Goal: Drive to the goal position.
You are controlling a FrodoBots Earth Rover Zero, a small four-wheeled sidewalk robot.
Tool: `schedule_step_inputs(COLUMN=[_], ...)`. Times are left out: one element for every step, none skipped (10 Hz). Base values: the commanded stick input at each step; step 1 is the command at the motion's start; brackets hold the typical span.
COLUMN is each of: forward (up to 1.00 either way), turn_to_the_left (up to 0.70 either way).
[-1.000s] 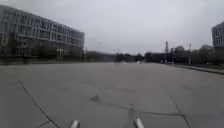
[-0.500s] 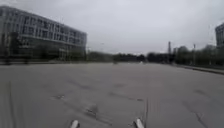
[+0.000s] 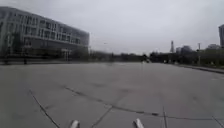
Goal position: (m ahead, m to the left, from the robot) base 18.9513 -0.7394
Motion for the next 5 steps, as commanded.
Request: schedule_step_inputs(forward=[1.0,1.0,1.0,1.0,1.0], turn_to_the_left=[-0.03,-0.22,-0.39,-0.4,-0.4])
